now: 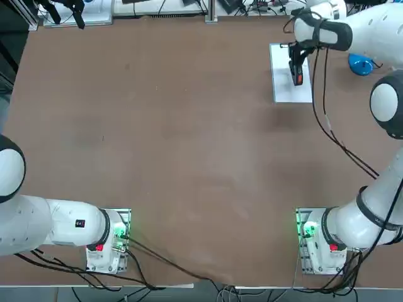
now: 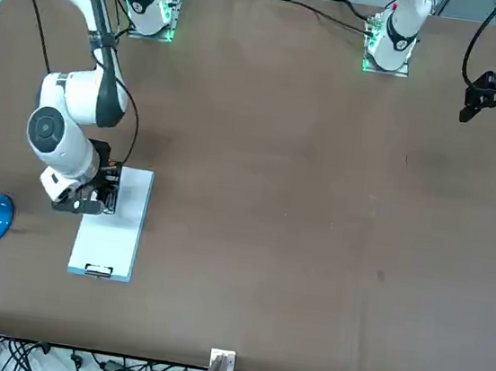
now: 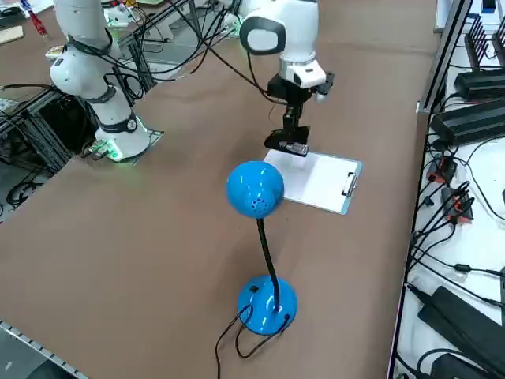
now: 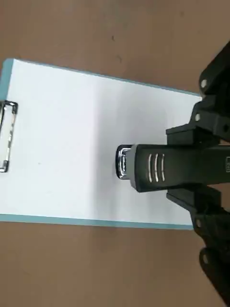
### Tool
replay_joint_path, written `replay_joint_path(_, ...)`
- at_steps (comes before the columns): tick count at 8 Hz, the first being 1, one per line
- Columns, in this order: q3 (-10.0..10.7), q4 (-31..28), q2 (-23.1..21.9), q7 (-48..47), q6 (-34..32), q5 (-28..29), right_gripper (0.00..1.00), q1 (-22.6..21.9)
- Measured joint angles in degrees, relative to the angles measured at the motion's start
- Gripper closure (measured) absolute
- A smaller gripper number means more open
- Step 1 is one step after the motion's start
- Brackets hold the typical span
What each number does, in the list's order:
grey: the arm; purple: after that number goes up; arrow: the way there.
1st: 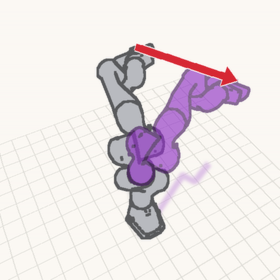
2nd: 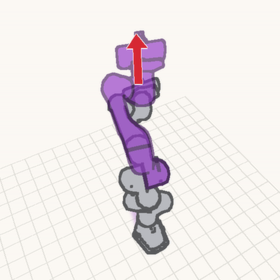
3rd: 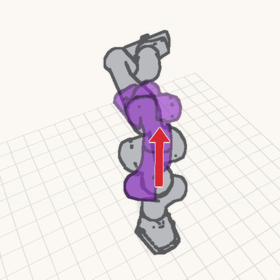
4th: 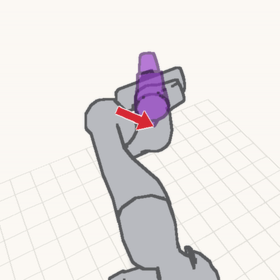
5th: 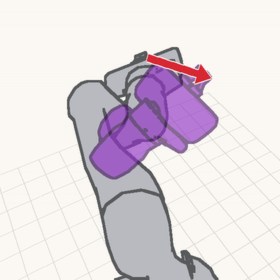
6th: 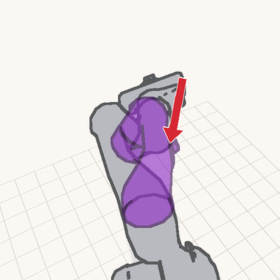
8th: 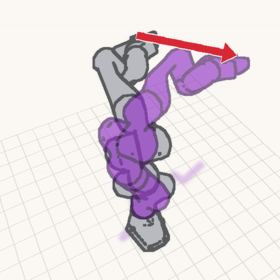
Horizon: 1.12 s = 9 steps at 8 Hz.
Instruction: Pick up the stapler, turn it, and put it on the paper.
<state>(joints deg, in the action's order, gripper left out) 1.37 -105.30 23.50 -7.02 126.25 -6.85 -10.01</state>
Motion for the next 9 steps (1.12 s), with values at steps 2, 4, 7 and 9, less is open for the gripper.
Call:
replay_joint_path(2, 0.0, -0.56, -0.01, 1.99, 2.71, 0.0, 0.59, 0.38)
replay_joint_path(4, 0.0, -0.83, 0.08, 2.34, 6.56, 0.0, 0.59, 0.43)
replay_joint_path(7, 0.01, -1.33, 2.06, -1.0, 11.58, 0.03, 0.59, 0.67)
replay_joint_path(9, 0.09, -1.32, 3.91, -2.11, 13.79, 0.01, 0.59, 0.78)
